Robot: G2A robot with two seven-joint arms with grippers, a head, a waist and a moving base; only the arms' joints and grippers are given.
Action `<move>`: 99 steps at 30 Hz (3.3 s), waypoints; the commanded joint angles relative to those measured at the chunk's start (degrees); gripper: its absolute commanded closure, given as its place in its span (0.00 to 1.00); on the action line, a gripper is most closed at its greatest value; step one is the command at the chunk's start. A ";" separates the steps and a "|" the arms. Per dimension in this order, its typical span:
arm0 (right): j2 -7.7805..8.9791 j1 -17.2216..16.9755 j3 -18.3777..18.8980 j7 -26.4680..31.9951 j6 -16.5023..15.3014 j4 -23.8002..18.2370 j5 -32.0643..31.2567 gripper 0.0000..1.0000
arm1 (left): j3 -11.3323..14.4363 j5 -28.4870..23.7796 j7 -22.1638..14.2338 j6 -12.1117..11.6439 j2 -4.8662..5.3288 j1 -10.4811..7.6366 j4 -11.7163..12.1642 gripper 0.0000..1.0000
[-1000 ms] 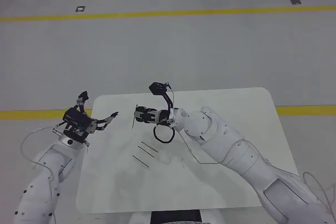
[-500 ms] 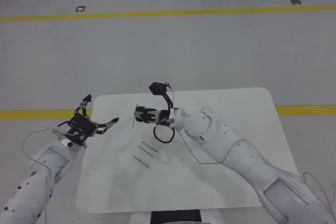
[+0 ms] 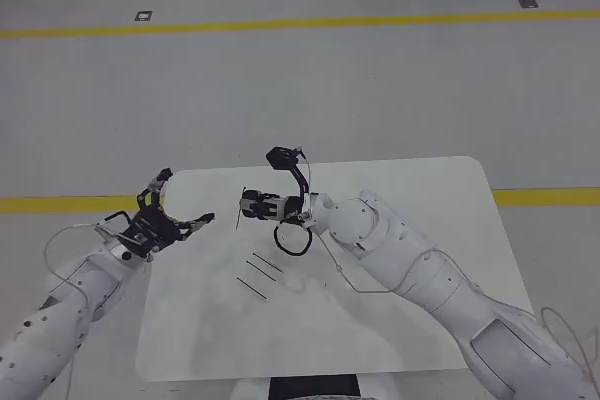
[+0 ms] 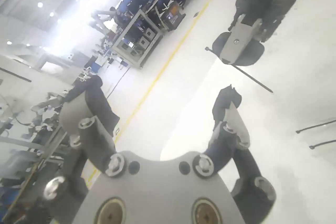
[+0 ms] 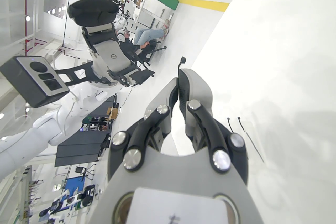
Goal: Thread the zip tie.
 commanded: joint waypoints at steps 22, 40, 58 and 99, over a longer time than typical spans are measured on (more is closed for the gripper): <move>-1.68 1.39 2.75 -2.87 5.92 1.41 4.61 1.00 | 7.67 0.00 2.59 3.63 5.27 -4.59 1.69 0.00; -3.86 3.71 2.85 -1.51 3.93 6.27 12.09 1.00 | 15.46 0.00 1.93 8.81 9.91 -9.20 0.30 0.00; -6.81 4.62 2.93 -1.20 10.88 8.31 20.22 1.00 | 37.59 0.00 6.22 23.84 18.11 -25.97 1.27 0.00; -8.28 1.05 5.26 -0.85 14.13 4.89 22.90 1.00 | 42.86 0.00 4.82 24.19 17.67 -32.04 2.08 0.18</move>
